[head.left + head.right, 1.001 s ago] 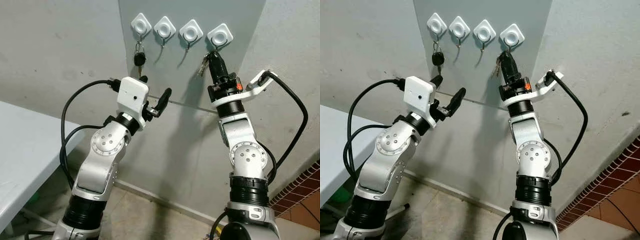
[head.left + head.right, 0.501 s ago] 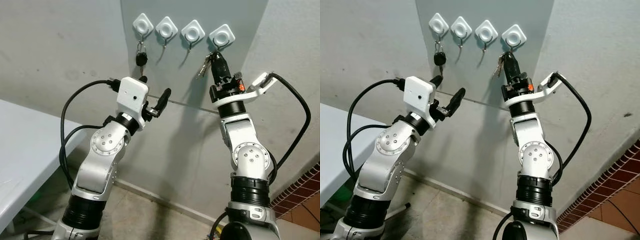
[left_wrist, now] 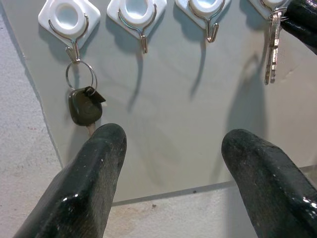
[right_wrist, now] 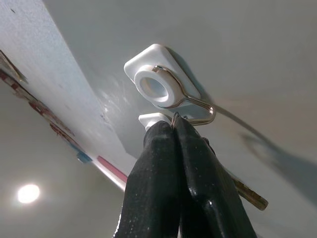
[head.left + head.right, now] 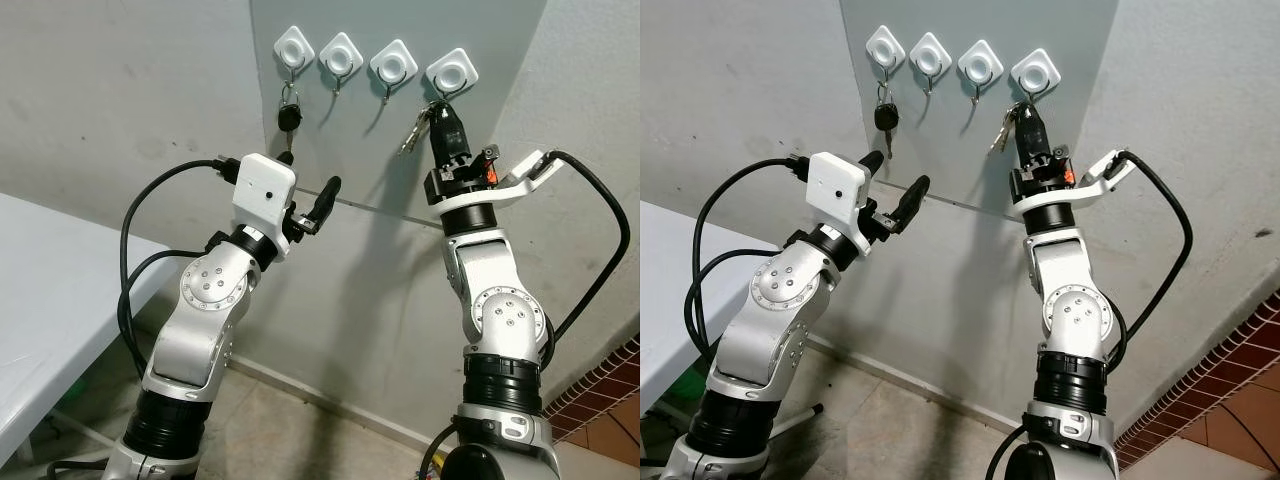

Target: Hang keys on a hook

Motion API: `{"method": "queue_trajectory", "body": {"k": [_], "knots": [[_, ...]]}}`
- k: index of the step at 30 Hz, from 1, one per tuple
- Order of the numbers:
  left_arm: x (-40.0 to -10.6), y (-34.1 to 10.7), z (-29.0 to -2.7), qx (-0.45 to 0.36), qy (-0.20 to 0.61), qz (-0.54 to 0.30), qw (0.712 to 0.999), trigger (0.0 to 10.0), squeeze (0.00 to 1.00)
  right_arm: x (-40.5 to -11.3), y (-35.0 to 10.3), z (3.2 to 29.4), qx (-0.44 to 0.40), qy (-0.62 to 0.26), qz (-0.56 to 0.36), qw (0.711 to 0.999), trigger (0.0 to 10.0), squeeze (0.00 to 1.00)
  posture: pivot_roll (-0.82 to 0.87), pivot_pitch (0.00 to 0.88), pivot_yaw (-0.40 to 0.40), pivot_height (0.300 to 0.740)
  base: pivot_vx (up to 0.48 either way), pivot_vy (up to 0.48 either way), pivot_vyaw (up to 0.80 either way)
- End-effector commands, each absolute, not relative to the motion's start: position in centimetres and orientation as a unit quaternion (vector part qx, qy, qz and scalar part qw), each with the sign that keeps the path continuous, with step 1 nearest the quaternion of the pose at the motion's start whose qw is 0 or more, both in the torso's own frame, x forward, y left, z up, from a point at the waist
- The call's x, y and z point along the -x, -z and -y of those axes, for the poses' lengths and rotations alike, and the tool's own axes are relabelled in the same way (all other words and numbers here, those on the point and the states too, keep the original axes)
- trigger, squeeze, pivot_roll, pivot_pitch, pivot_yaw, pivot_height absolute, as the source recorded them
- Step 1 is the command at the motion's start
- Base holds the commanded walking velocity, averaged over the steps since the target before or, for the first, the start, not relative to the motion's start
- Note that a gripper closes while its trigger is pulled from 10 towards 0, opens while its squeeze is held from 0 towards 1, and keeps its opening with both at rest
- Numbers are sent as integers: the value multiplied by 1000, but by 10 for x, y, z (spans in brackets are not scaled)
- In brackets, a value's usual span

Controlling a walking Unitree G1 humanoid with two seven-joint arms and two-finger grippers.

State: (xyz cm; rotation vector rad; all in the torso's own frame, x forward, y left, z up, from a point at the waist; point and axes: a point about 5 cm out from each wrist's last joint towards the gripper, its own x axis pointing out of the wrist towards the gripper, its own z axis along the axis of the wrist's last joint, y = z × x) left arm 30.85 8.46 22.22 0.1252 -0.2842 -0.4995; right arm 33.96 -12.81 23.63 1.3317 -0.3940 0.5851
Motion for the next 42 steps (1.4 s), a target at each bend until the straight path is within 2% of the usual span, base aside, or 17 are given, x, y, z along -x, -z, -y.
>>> {"method": "queue_trajectory", "body": {"k": [1,26,37,42], "knots": [[-307,-226,-88,-68,236,147,958,10000,0,-336,-233,134,-626,-249,196,713,10000,0,-93,0,17,740,0,0,0],[-304,-226,-84,-65,241,149,957,10000,0,-331,-246,132,-616,-291,217,699,10000,0,-97,0,17,740,0,0,0],[-305,-227,-86,-58,236,148,959,10000,0,-332,-233,129,-616,-271,187,716,10000,0,-91,0,14,740,0,0,0],[-305,-227,-86,-59,234,147,959,10000,0,-327,-236,129,-616,-287,197,707,10000,0,-94,0,14,740,0,0,0]]}}
